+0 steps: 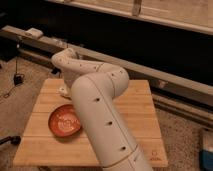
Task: Place the bottle in the ceramic bowl
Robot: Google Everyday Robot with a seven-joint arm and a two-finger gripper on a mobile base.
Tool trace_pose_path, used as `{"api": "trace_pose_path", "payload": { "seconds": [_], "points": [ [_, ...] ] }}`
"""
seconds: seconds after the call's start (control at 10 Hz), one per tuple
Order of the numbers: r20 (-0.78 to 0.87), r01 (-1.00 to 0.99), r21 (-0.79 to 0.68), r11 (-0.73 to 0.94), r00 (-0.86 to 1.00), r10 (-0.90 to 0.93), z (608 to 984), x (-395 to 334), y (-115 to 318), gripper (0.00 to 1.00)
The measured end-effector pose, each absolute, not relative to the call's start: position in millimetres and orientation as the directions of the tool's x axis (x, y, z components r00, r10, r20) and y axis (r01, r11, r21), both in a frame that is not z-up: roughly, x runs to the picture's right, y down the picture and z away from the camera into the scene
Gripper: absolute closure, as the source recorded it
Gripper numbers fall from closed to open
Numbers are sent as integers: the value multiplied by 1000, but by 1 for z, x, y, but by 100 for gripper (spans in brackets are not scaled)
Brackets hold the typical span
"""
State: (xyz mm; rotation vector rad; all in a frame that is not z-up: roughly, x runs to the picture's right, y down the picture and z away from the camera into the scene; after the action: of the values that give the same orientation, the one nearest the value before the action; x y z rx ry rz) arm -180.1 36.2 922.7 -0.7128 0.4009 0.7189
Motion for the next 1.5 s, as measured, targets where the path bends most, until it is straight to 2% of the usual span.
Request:
{"api": "trace_pose_path", "payload": {
  "seconds": [0.8, 0.9, 1.1, 1.4, 1.5],
  "points": [
    [-565, -683, -481, 550, 721, 402, 952, -205, 52, 36],
    [-568, -681, -479, 554, 722, 396, 952, -207, 53, 40],
    [-570, -687, -468, 557, 716, 404, 949, -210, 52, 60],
    [-562, -714, -430, 553, 691, 455, 918, -202, 33, 91],
    [-561, -724, -417, 550, 681, 471, 910, -195, 31, 98]
  ]
}}
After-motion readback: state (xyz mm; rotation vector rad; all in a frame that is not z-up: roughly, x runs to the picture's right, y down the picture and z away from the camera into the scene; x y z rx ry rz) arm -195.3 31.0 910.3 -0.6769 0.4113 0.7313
